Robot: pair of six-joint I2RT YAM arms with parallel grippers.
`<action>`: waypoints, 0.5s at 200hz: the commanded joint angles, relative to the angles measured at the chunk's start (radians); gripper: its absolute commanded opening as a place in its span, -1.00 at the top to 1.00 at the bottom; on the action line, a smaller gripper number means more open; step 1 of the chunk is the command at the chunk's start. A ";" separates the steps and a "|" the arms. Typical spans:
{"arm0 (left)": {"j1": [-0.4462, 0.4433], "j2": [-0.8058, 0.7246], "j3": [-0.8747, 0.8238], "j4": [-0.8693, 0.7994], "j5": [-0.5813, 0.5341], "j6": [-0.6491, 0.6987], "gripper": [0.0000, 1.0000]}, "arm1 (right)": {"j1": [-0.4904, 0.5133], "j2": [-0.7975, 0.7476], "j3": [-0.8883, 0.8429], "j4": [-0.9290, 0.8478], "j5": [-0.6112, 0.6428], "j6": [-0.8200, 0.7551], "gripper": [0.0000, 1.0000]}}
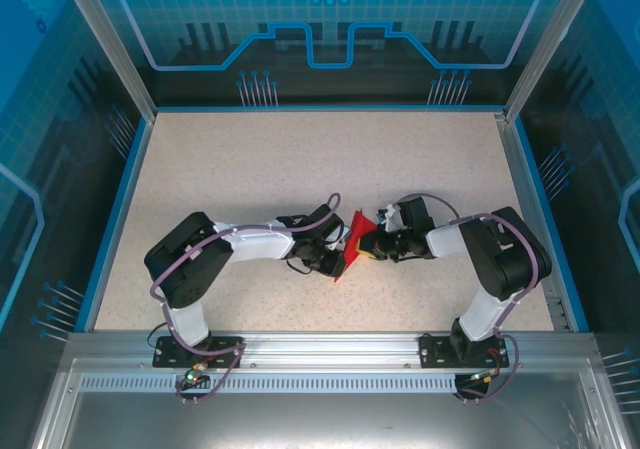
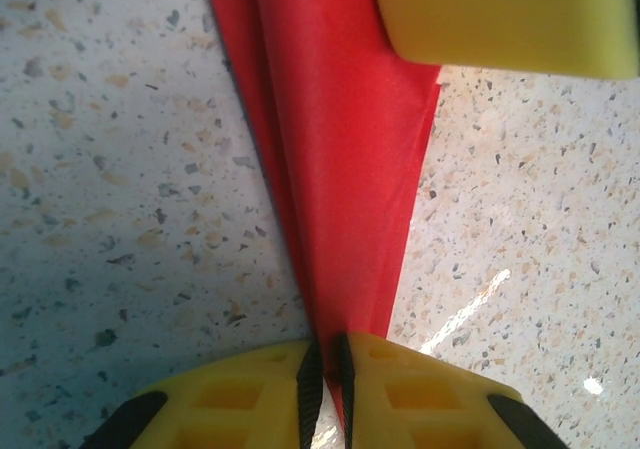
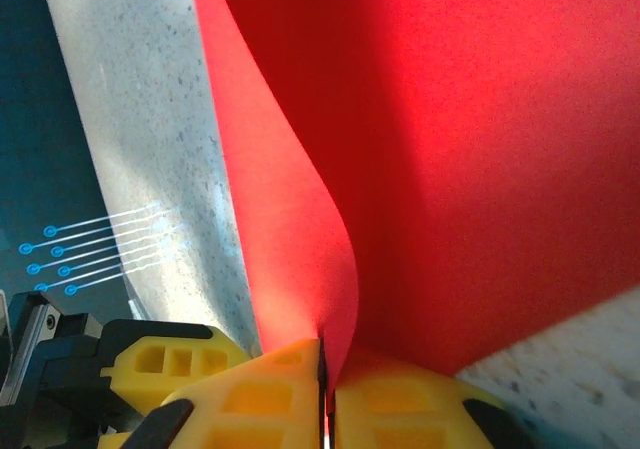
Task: Fold a paper plane with a square sheet of paper (pick it up from the middle)
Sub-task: Fold the wing for the fifth time at the center of the table.
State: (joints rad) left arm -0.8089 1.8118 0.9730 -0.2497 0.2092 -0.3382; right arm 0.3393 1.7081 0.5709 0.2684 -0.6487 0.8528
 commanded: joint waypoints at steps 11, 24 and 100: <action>-0.035 0.131 -0.044 0.032 -0.046 0.012 0.65 | -0.017 -0.072 0.005 -0.132 0.095 -0.042 0.65; -0.035 0.135 -0.050 0.038 -0.051 0.013 0.65 | -0.016 -0.102 0.014 -0.167 0.105 -0.056 0.62; -0.033 0.149 -0.040 0.038 -0.059 0.011 0.65 | 0.004 -0.223 0.056 -0.316 0.128 -0.116 0.55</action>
State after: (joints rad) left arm -0.8089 1.8179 0.9741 -0.2493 0.2062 -0.3382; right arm 0.3374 1.5070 0.5980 0.0208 -0.5232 0.7677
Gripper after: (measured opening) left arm 0.175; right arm 0.232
